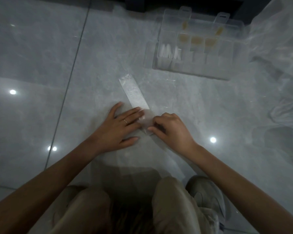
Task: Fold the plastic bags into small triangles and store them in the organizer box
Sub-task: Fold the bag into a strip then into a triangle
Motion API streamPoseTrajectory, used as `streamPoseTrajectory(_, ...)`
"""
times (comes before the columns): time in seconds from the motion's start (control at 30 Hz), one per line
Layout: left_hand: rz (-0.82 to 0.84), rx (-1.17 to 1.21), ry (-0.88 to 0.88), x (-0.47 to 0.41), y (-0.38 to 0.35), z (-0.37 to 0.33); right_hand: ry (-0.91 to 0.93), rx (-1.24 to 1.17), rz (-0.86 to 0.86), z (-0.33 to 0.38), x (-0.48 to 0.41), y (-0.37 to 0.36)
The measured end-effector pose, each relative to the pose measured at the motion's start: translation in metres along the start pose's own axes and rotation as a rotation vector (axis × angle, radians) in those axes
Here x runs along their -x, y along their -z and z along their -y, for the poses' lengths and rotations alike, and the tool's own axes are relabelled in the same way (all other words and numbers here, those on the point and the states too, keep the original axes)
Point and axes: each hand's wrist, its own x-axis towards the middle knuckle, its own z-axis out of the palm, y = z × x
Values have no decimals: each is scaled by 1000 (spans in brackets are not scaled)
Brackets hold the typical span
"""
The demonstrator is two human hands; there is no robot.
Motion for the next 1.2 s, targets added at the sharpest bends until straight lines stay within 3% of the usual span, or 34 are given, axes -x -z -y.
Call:
streamPoseTrajectory(0.2,-125,89,96,5,-1,-7,-116,11,-72,9,-4,-9)
streamPoseTrajectory(0.4,-248,514,475,-11,2,-24,-114,59,-113,15,-11,-11)
streamPoseTrajectory(0.57,-337,730,646,-26,6,-25,-101,80,-71,12,-9,-10)
streamPoseTrajectory(0.77,-338,702,671,-32,8,-25,-97,80,-43,12,-10,-10)
streamPoseTrajectory(1.0,-375,584,779,-40,5,-24,-199,-132,-71,17,7,-7)
streamPoseTrajectory(1.2,-399,537,764,-40,2,-26,-17,176,-20,16,33,-1)
